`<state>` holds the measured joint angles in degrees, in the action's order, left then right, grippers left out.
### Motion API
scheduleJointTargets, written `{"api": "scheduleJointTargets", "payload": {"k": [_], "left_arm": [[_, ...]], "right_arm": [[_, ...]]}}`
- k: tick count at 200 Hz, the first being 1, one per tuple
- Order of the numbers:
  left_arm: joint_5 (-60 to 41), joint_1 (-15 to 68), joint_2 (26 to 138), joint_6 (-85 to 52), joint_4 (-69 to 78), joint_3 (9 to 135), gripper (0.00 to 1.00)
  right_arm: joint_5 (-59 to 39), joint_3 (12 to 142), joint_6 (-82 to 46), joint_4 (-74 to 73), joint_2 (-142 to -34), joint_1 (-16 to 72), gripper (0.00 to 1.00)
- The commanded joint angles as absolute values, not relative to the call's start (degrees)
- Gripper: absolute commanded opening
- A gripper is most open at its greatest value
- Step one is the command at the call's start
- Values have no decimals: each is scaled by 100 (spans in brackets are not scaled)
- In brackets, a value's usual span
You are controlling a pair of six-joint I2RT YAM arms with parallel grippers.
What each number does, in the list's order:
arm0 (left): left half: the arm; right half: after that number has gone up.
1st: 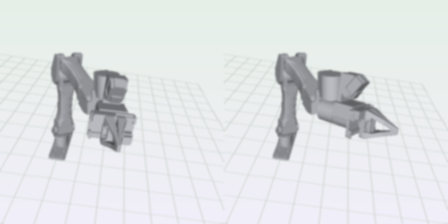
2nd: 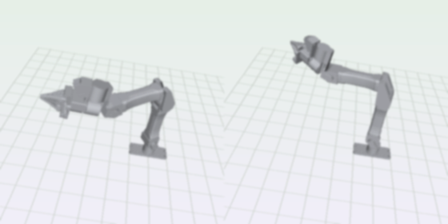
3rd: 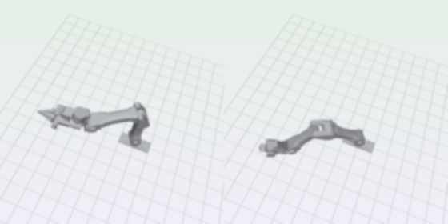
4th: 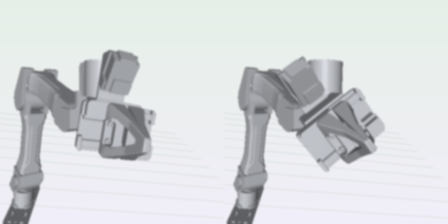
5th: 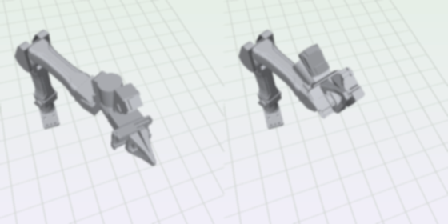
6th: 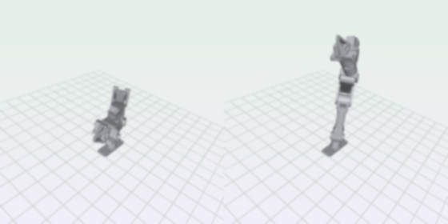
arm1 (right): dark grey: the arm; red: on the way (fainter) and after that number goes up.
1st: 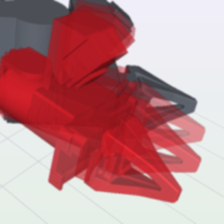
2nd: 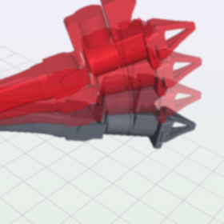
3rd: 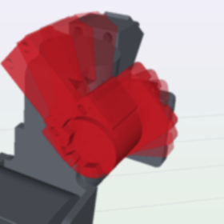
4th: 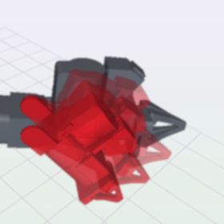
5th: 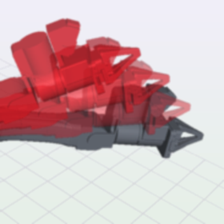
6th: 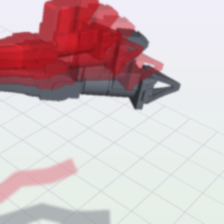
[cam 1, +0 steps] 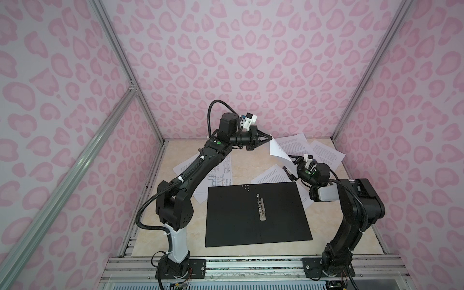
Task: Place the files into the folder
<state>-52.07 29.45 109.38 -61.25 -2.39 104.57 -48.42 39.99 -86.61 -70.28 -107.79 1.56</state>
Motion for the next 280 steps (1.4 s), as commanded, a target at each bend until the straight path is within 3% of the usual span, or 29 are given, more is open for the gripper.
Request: {"api": "scheduleJointTargets", "payload": {"k": [1,25,61,90,109,154,182,234,280], "left_arm": [[-5387,2960,10846,-6222,163,10327,4],[-5481,2936,10763,-6285,411,10043,4],[-5733,2787,10473,-6457,1013,9237,4],[-5774,2514,10078,-6300,1002,8610,4],[-5803,2389,9886,-6189,939,8326,4],[-5921,2257,9703,-6000,974,7903,4],[-5941,2219,9822,-5862,780,8072,3],[-5976,2456,10323,-6045,837,8925,4],[-6102,2683,10997,-6362,1045,9981,4]], "right_arm": [[-4896,4077,-9562,-8410,-11028,260,98],[-4852,4173,-10035,-8936,-11180,383,96],[-4916,4375,-10092,-8932,-11134,533,85],[-4991,4465,-10143,-8931,-11096,531,70],[-4999,4495,-10126,-8937,-11151,561,53],[-5095,4523,-10010,-8912,-11317,768,41],[-5092,4222,-9490,-8473,-11389,665,49],[-5265,4217,-9506,-8902,-11906,515,97],[-5353,4472,-9660,-8936,-12102,594,97]]}}
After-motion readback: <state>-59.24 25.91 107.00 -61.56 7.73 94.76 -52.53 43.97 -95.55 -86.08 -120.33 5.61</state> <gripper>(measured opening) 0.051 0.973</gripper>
